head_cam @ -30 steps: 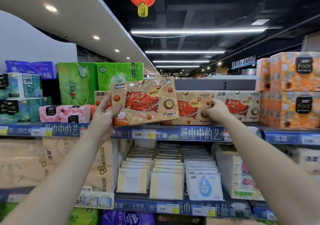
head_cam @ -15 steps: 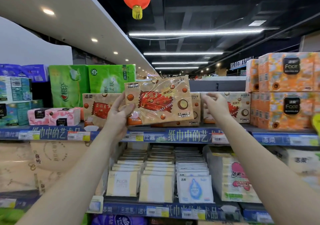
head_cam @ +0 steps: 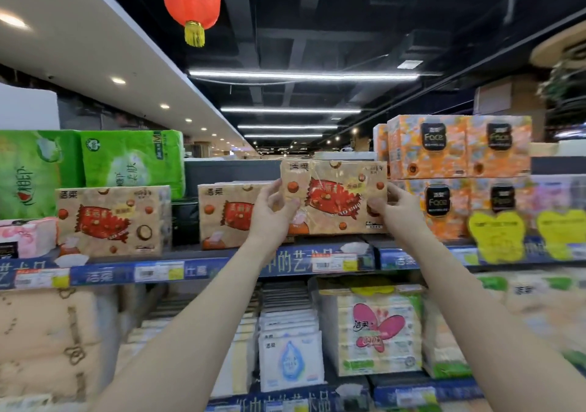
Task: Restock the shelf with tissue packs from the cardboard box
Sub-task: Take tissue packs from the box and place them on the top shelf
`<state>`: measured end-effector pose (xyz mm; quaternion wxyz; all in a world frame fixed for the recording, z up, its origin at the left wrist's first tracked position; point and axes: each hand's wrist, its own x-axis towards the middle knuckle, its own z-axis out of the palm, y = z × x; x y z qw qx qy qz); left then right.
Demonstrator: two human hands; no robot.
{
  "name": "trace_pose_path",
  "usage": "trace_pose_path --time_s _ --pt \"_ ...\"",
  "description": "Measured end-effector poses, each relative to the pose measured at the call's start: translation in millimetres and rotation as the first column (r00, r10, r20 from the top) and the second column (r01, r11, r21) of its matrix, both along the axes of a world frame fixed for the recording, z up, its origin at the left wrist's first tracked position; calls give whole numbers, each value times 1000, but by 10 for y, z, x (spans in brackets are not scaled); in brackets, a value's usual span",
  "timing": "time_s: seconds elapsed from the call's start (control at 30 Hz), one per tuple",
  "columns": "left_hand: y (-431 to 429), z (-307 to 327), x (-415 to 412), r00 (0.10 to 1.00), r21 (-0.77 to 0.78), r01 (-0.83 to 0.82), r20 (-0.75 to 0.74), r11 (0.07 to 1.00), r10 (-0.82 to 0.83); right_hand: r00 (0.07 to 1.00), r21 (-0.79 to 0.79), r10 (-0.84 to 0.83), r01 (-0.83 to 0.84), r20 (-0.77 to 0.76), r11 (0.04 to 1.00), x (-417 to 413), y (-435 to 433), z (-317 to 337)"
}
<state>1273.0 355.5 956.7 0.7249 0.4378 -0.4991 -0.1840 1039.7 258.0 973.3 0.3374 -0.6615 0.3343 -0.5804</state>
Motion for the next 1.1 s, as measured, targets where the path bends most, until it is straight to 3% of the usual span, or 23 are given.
trace_pose_path --time_s 0.1,0.27,0.37,0.53,0.73,0.93,1.1 --pt "-227 -46 -218 992 33 -67 108 997 63 989 -19 -144 144 -27 989 -141 -124 -55" --pt "-423 -172 -297 908 116 -358 276 927 316 957 -67 -278 273 -78 960 -148 -252 -178" --pt "-483 -193 -313 874 136 -416 333 899 354 891 -141 -395 371 -226 918 -80 -296 -255" --pt "-580 -165 -246 817 192 -477 456 858 352 771 -267 -549 482 -323 834 15 -272 -347" --pt "-587 -151 -290 790 162 -506 482 847 380 856 -191 -428 387 -290 902 18 -261 -421" --pt "-642 -120 -426 861 237 -446 377 863 341 887 -123 -321 297 -332 947 24 -231 -435" --pt "-657 -130 -425 803 230 -493 491 839 337 907 -94 -254 237 -334 967 -11 -294 -418"
